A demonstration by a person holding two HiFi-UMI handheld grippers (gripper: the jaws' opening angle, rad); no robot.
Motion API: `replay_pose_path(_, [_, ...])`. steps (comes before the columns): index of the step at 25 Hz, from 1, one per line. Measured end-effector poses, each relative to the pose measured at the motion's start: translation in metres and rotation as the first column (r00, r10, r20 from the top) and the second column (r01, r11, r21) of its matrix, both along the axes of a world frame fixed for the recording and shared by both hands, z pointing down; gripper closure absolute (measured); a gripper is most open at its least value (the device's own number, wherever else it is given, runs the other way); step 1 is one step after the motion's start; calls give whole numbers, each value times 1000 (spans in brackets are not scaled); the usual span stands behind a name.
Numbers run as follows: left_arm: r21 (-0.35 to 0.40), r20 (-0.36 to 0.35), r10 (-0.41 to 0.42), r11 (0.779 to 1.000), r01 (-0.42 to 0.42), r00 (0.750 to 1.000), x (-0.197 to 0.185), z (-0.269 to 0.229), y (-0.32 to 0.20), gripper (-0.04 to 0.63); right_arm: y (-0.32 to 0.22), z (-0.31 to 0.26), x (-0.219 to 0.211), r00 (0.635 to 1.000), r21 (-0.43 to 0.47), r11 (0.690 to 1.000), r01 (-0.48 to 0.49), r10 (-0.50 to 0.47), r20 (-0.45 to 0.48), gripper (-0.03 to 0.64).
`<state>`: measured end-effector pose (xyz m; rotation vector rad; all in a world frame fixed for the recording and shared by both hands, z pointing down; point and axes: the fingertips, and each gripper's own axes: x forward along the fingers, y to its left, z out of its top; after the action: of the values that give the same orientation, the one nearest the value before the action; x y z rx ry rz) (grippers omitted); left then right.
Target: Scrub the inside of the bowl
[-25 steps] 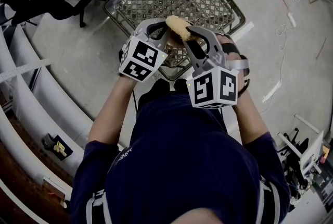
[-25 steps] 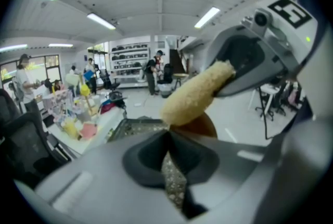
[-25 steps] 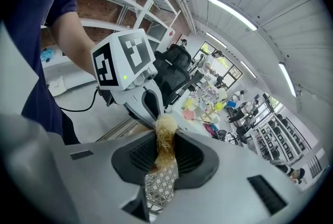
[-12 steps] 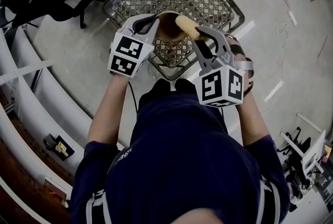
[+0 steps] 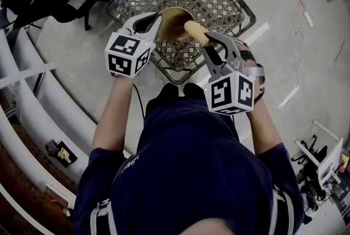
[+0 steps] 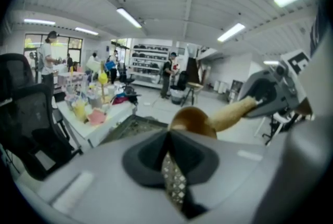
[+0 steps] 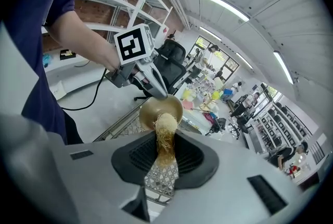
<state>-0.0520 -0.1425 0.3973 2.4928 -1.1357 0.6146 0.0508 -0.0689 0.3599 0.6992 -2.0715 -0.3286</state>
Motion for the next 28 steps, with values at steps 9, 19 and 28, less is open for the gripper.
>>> replay_pose_path(9, [-17, -33, -43, 999, 43, 999, 5, 0, 0, 583, 11, 8, 7, 1000, -19, 1000, 23, -23, 9, 541])
replay_pose_path(19, [-4, 54, 20, 1000, -20, 998, 31, 7, 13, 583, -5, 0, 36, 1000, 7, 1000, -12, 12, 16, 541])
replay_pose_path(28, [-26, 66, 48, 999, -46, 997, 50, 14, 23, 583, -3, 1, 50, 999, 6, 1000, -20, 20, 31, 541])
